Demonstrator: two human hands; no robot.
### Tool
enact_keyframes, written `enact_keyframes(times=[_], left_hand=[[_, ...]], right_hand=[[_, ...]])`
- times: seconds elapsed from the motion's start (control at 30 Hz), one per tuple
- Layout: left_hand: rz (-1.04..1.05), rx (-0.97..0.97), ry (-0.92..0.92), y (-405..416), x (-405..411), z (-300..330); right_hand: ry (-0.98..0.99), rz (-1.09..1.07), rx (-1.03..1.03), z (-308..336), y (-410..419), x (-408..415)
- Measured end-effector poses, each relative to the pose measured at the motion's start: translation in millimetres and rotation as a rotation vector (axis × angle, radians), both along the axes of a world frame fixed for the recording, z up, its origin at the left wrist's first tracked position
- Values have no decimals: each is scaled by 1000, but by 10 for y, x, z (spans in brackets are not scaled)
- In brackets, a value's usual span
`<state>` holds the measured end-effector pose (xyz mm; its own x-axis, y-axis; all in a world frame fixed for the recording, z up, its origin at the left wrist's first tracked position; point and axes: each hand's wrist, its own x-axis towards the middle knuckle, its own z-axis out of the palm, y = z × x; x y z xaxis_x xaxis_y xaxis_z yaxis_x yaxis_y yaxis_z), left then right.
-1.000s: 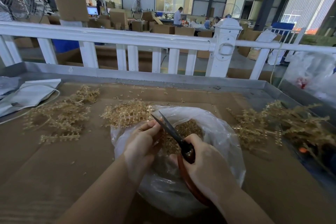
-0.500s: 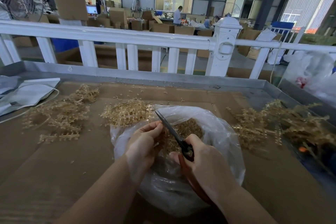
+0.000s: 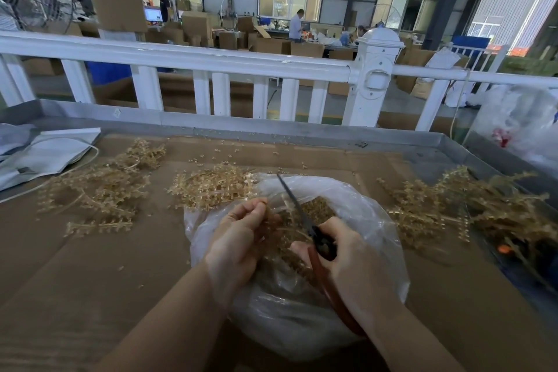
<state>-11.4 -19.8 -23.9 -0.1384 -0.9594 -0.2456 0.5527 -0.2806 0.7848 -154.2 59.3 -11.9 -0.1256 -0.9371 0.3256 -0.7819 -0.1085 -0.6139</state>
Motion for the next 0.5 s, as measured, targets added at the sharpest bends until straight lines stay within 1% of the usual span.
enact_keyframes(times=[0.13, 0.27, 0.5], left_hand=[[16, 2, 163, -5, 51, 33], [12, 11, 290, 2, 72, 83], [-5, 63, 427, 26, 56, 159]], right_hand=[[-155, -77, -32, 38, -13, -99], [-323, -76, -44, 40, -26, -134], [-369, -94, -66, 61, -58, -125]])
